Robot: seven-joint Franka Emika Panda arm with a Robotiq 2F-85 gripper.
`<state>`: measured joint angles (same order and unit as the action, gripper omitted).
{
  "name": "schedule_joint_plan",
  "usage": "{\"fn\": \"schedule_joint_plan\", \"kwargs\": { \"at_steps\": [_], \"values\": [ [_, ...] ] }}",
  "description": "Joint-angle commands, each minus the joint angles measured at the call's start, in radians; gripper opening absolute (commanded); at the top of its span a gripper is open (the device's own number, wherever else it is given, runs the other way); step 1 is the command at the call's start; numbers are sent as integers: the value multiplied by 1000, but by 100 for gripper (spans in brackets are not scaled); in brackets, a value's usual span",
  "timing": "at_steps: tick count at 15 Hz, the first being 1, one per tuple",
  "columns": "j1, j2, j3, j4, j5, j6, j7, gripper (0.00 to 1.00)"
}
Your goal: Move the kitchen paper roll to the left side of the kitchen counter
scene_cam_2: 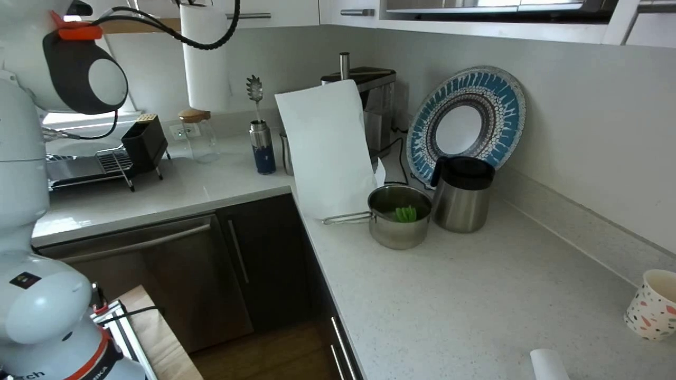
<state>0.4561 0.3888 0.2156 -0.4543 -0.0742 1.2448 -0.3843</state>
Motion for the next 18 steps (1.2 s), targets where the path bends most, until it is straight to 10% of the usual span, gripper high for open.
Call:
{"fn": "schedule_joint_plan", "kwargs": {
  "at_steps": [1, 3, 4, 18],
  "values": [
    [1, 6, -7, 7, 3, -4, -1, 27],
    [0, 9, -8, 7, 3, -4, -1, 27],
    [0, 9, -9, 6, 4, -4, -1, 7],
    [244, 29, -97, -18, -313, -193, -2, 7]
  ]
}}
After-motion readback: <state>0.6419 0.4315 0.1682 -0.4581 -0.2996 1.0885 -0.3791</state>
